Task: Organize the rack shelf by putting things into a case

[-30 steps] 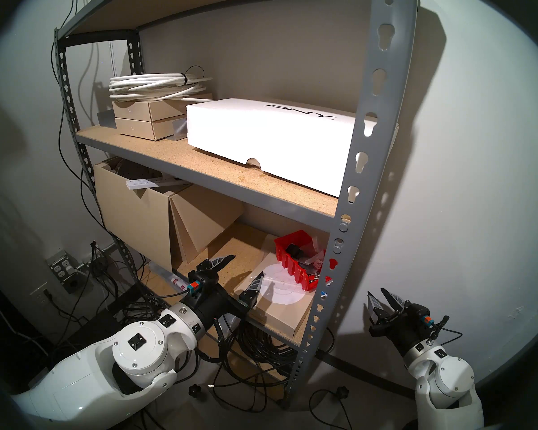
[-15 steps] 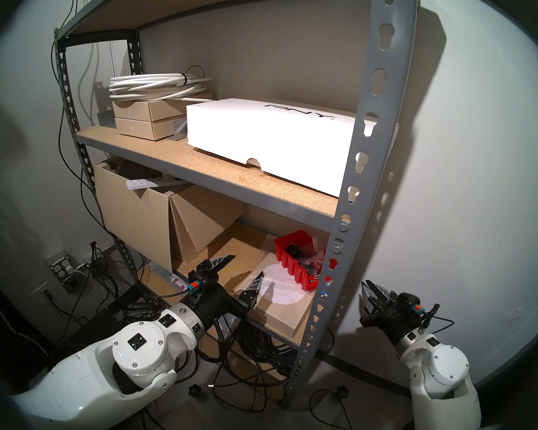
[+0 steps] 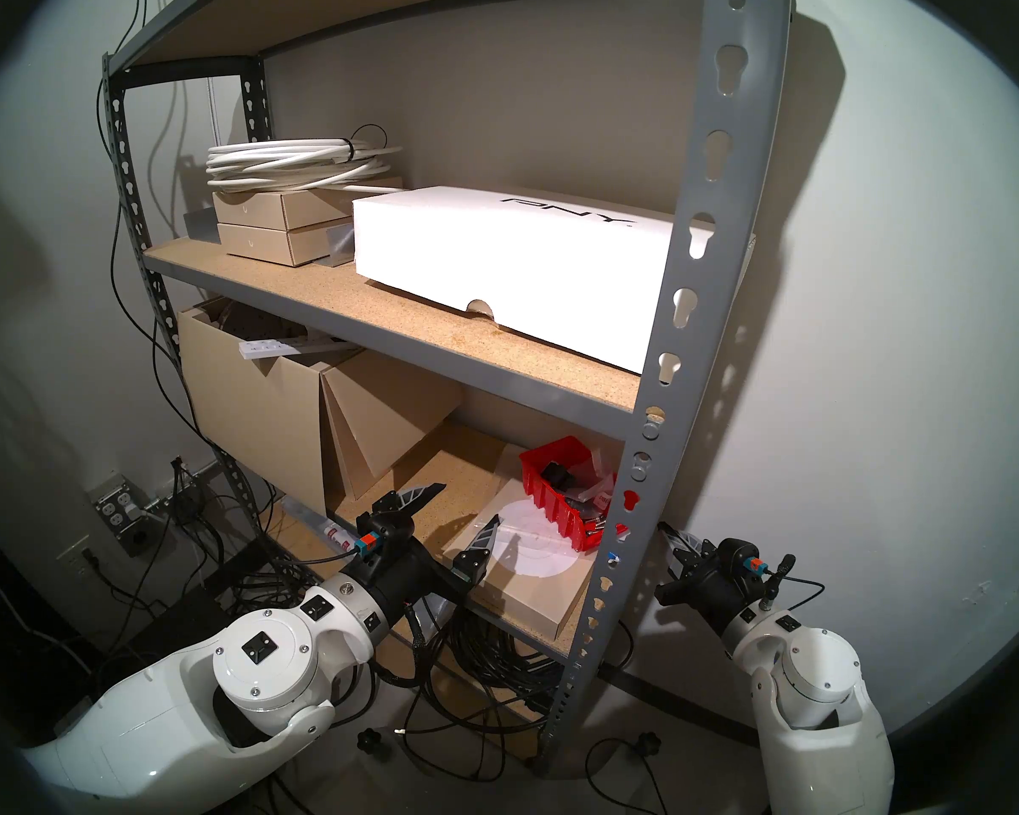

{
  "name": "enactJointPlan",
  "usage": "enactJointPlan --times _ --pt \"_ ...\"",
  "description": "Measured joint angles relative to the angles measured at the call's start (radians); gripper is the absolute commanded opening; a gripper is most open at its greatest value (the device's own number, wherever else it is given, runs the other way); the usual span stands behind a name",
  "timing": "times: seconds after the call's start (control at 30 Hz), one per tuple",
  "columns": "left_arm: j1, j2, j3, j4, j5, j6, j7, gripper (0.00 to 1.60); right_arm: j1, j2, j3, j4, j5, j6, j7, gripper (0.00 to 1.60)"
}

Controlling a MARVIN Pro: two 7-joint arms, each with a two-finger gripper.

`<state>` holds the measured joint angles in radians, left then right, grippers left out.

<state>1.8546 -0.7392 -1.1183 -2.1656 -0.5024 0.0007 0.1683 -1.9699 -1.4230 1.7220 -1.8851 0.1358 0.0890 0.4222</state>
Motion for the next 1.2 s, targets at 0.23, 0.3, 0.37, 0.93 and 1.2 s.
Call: enactJointPlan --times 0.23,0.3,0.37,0.93,1.2 --pt "0.000 0.000 0.000 0.000 0.000 0.000 0.000 1.60 0.053 0.008 -0.011 0.025 -0.004 0.003 0.008 0.00" --pt "0.000 0.000 0.000 0.000 0.000 0.000 0.000 1.60 0.066 0.010 -0.015 0.031 -0.004 0.003 0.011 0.00" --pt "0.000 0.000 0.000 0.000 0.000 0.000 0.000 1.60 0.073 0.011 -0.017 0.034 -0.003 0.004 0.013 0.00" --pt "0.000 0.000 0.000 0.000 0.000 0.000 0.000 1.60 0.104 0.025 -0.038 0.051 0.004 0.014 0.046 0.00" --pt "0.000 0.000 0.000 0.000 0.000 0.000 0.000 1.60 0.071 0.035 -0.030 0.020 0.016 0.021 0.072 0.00"
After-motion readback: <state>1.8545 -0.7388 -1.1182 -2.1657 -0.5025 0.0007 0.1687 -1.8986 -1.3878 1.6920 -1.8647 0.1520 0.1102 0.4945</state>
